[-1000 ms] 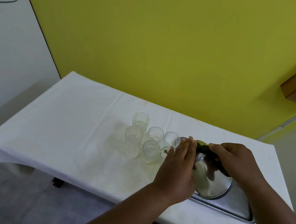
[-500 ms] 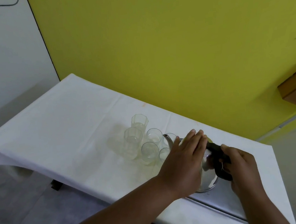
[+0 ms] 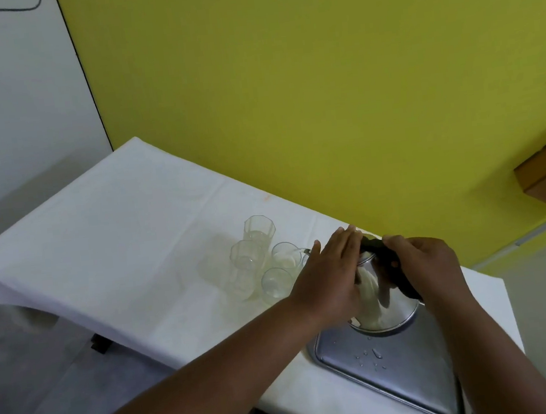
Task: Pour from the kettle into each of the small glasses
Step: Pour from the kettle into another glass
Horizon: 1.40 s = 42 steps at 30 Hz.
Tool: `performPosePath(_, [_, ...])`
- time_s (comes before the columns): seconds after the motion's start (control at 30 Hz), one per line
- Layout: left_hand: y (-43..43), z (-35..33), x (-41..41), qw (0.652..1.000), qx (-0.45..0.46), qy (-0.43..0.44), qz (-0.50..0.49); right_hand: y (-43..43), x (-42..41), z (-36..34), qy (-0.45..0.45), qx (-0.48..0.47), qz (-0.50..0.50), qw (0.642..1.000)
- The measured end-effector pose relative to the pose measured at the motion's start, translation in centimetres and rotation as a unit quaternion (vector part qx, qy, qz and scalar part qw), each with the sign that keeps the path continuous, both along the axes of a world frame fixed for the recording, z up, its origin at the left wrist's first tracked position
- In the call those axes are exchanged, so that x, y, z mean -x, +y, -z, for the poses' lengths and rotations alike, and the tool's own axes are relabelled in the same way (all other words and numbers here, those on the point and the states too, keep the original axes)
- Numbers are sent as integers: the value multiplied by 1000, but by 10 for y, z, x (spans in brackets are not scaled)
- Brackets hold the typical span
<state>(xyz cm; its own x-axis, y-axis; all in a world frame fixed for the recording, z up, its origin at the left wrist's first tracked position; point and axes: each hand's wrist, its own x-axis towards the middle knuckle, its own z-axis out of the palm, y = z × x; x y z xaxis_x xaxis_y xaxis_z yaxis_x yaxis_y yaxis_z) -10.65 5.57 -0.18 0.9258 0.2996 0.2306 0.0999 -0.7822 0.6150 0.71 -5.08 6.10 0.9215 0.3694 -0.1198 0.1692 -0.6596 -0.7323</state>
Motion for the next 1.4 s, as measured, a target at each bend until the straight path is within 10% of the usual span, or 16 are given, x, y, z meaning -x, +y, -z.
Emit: performPosePath(1.4, [3, 1, -2, 999, 40, -7, 16, 9, -8, -13, -105, 151, -59, 981])
